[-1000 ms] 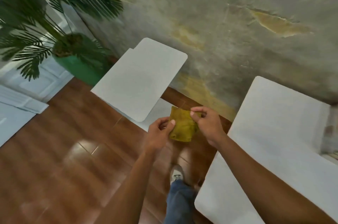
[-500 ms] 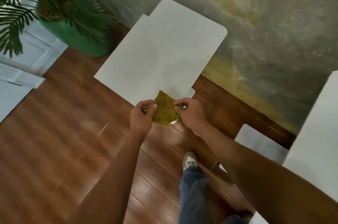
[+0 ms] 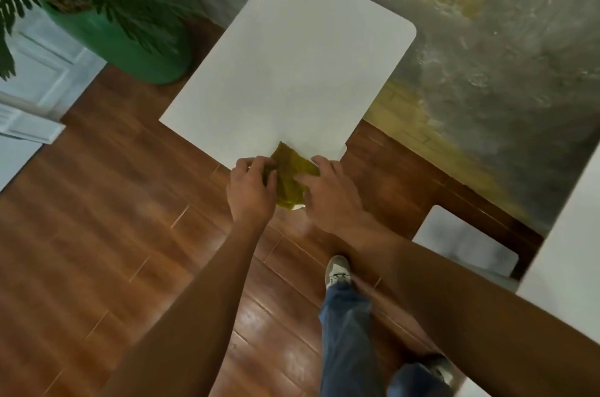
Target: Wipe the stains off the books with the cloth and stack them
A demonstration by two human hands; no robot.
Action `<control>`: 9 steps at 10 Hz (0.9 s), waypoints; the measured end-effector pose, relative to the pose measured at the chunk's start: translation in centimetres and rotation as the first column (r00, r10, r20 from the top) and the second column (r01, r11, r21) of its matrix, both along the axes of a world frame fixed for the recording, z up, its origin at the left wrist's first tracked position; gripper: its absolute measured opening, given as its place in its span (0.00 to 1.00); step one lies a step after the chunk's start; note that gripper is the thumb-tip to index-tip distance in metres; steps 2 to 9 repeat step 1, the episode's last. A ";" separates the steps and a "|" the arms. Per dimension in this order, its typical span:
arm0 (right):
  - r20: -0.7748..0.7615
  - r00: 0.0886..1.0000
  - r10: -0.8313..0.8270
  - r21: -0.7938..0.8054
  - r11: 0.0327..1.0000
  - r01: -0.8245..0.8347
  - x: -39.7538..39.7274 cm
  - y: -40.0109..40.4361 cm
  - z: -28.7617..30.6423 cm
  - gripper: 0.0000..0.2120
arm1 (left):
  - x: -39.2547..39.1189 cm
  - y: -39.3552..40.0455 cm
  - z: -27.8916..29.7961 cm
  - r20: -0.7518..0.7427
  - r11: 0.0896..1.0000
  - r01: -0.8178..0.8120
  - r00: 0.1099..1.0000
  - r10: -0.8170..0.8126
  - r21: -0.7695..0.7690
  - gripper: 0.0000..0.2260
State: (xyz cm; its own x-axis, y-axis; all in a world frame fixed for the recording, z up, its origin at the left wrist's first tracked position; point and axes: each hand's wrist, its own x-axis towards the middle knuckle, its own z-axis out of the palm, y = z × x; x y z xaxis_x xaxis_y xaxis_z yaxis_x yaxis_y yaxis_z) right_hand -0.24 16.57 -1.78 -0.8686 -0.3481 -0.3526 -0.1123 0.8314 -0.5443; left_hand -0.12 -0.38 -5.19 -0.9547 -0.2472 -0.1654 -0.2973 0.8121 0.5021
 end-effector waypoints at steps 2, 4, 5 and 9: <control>0.052 0.998 -0.036 -0.046 0.998 0.039 0.8 0.3 0.0 0.22 | 0.6 0.5 0.8 0.011 0.991 0.049 0.999 -0.048 -0.127 0.10; 0.052 0.998 -0.036 -0.046 0.998 0.039 0.8 0.3 0.0 0.22 | 0.6 0.5 0.8 0.011 0.991 0.049 0.999 -0.048 -0.127 0.10; 0.052 0.998 -0.036 -0.046 0.998 0.039 0.8 0.3 0.0 0.22 | 0.6 0.5 0.8 0.011 0.991 0.049 0.999 -0.048 -0.127 0.10; 0.052 0.998 -0.036 -0.046 0.998 0.039 0.8 0.3 0.0 0.22 | 0.6 0.5 0.8 0.011 0.991 0.049 0.999 -0.048 -0.127 0.10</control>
